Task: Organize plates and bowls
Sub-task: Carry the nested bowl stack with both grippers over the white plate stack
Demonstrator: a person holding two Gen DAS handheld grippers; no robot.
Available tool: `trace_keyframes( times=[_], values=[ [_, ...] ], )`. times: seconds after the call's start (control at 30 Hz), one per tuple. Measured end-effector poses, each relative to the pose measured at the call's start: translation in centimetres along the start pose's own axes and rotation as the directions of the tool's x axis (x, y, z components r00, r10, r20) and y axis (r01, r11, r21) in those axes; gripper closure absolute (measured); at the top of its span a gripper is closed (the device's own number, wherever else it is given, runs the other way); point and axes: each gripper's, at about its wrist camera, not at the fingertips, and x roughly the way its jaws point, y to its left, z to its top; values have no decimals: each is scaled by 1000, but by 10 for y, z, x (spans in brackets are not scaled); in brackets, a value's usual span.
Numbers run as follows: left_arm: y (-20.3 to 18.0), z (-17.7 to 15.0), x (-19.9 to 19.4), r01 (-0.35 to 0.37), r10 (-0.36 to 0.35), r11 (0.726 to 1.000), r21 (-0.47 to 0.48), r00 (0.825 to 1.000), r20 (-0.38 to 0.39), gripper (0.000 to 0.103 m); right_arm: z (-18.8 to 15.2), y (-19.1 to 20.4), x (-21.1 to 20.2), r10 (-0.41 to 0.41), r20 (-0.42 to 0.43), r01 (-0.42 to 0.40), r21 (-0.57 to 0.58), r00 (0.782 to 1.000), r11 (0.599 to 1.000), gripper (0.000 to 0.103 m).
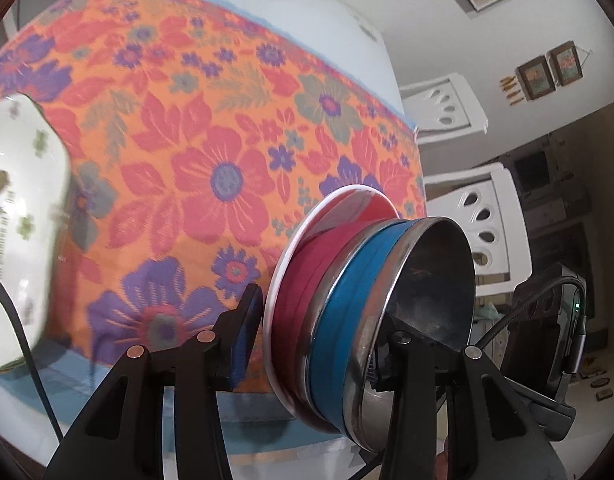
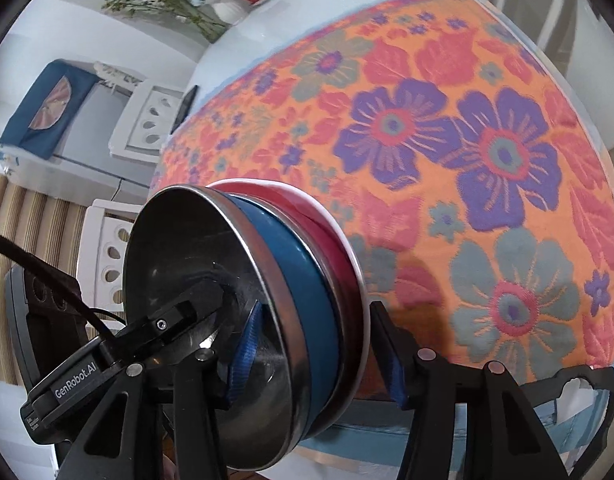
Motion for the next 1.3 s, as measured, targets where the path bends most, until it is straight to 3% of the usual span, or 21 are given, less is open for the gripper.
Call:
trace_keyframes(
  times=[0.3,0.63,0.97,1.17,1.3],
  values=[
    [25,16,-79,-86,87,996,-18,992,88,63,-1,88,0,20,2,-19,-102,1000,995,50],
    [115,39,-153,-123,128,991,-55,985,119,63,-20,202,55,15,-48,-23,-170,999,985,50],
    [185,53,-147,-106,107,992,-62,994,25,63,-35,246,117,-96,-91,82,-150,991,985,50],
    [205,62,-129,-74,72,996,-56,997,-35,63,-34,246,139,-159,-106,147,-111,982,983,50],
    [207,66,-122,-97,96,995,-17,994,-58,63,-33,243,150,-172,-118,163,-83,978,983,50]
  ],
)
